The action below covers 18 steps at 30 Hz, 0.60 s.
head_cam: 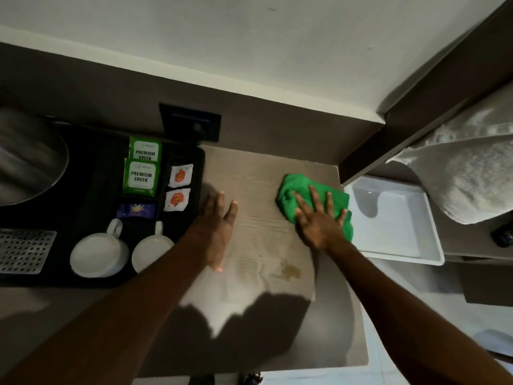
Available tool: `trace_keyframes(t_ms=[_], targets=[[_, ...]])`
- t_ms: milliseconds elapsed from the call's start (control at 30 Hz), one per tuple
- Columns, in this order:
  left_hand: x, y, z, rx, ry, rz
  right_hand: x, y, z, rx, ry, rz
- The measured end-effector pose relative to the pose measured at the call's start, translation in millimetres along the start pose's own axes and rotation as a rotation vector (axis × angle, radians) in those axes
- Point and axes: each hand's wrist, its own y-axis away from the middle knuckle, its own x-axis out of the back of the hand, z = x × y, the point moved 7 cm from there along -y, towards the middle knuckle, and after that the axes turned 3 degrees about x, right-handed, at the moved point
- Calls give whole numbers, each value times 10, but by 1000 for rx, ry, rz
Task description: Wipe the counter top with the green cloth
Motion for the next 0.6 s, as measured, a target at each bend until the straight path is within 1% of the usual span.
trace_keyframes(t_ms=[33, 67, 100, 167, 200, 233, 300, 333, 367, 400, 433, 467, 533, 567, 600], targets=[[-34, 10, 15, 15, 17, 29, 27, -129, -24, -105, -69, 0], [-52, 11, 34, 24, 19, 49, 23, -205, -206, -150, -107, 12], [-64, 8, 54, 27, 17, 62, -4, -180, -493, -128, -88, 27], [-36, 2, 56, 42, 48, 93, -223, 126, -935, 47, -29, 59], [-8, 26, 45, 44, 65, 98, -356, 392, -950, 136, 0, 61], [21, 58, 39, 42, 68, 100, -417, 668, -794, 183, 16, 54], [52, 100, 53, 34, 69, 95, -343, 905, -254, 122, -4, 41], [40, 105, 69, 37, 69, 76, -271, 830, -50, 40, -26, 47], [16, 120, 81, 44, 61, 65, -212, 681, 34, -59, -53, 40], [-17, 135, 93, 46, 50, 63, -167, 515, -39, -129, -97, 36], [-52, 157, 118, 37, 45, 68, -163, 473, -246, -145, -105, 39], [-76, 193, 136, 30, 55, 80, -243, 558, -480, -106, -86, 49], [-47, 260, 113, 29, 104, 103, -547, 982, -790, 112, 15, 86], [-33, 303, 109, 19, 125, 92, -647, 1254, -706, 212, 58, 81], [-12, 338, 113, 1, 128, 77, -637, 1389, -476, 240, 66, 61]])
